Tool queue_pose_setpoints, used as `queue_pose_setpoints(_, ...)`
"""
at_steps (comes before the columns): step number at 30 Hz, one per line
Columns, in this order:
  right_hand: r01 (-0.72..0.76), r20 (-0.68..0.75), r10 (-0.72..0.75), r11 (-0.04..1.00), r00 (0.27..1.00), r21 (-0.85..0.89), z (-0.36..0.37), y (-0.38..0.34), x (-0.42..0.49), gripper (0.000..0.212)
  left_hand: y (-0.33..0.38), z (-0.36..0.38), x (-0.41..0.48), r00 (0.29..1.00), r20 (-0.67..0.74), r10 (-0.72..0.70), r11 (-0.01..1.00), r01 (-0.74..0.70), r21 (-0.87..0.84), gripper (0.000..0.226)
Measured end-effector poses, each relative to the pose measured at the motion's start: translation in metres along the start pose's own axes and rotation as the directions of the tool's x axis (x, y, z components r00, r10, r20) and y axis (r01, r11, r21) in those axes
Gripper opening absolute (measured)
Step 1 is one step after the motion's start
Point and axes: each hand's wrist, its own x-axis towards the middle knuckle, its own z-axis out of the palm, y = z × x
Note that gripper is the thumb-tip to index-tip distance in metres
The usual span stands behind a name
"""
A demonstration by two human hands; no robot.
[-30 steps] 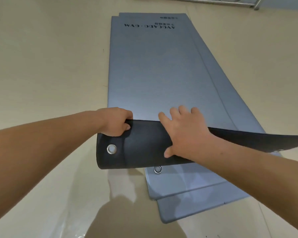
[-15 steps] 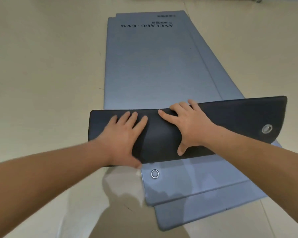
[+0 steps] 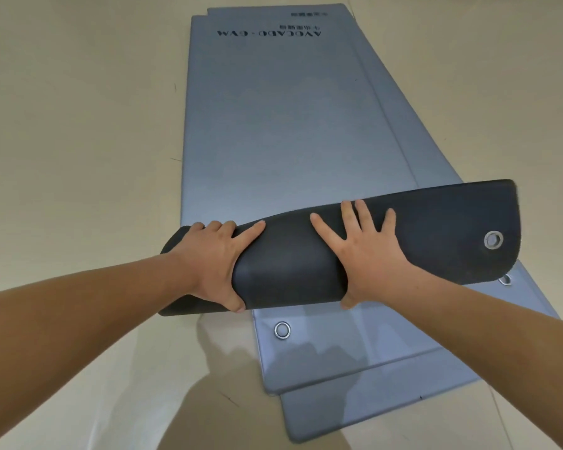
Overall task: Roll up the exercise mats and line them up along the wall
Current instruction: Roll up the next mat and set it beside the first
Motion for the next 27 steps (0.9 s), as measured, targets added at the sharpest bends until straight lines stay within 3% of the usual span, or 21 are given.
queue_pose_setpoints(4, 0.135, 0.141, -0.156, 0.980, 0.978, 0.149, -0.013, 0.017, 0.023, 0.152, 0.000, -0.004, -0.002, 0.991, 0.128, -0.039, 0.990, 0.055, -0.129, 0.123)
queue_pose_setpoints(10, 0.191, 0.279, -0.311, 0.903, 0.908, 0.386, -0.015, 0.012, 0.017, 0.105, -0.005, -0.004, -0.022, 0.945, 0.322, 0.051, 0.923, 0.079, -0.378, 0.082)
queue_pose_setpoints(14, 0.131, 0.436, -0.452, 0.796, 0.778, 0.591, -0.008, 0.006, 0.000, 0.093, -0.016, -0.017, -0.039, 0.796, 0.575, 0.191, 0.850, 0.159, -0.503, 0.069)
queue_pose_setpoints(16, 0.067, 0.511, -0.497, 0.760, 0.701, 0.647, -0.001, 0.001, -0.002, 0.090, -0.016, -0.017, -0.042, 0.753, 0.622, 0.215, 0.853, 0.164, -0.495, 0.074)
queue_pose_setpoints(19, -0.017, 0.571, -0.513, 0.734, 0.641, 0.679, 0.005, -0.005, 0.008, 0.090, -0.020, -0.017, -0.041, 0.828, 0.544, 0.135, 0.898, 0.129, -0.420, 0.087)
queue_pose_setpoints(21, -0.055, 0.581, -0.504, 0.724, 0.640, 0.688, 0.001, -0.002, 0.019, 0.089, -0.023, -0.023, -0.043, 0.883, 0.462, 0.080, 0.908, 0.126, -0.399, 0.093)
queue_pose_setpoints(24, -0.054, 0.497, -0.410, 0.727, 0.765, 0.684, -0.010, 0.006, 0.034, 0.102, -0.020, -0.028, -0.055, 0.971, 0.230, 0.070, 0.970, -0.012, -0.242, 0.099)
queue_pose_setpoints(27, -0.051, 0.381, -0.280, 0.744, 0.881, 0.666, -0.017, 0.014, 0.040, 0.122, -0.003, -0.023, -0.072, 0.989, -0.034, 0.143, 0.988, -0.144, -0.056, 0.077)
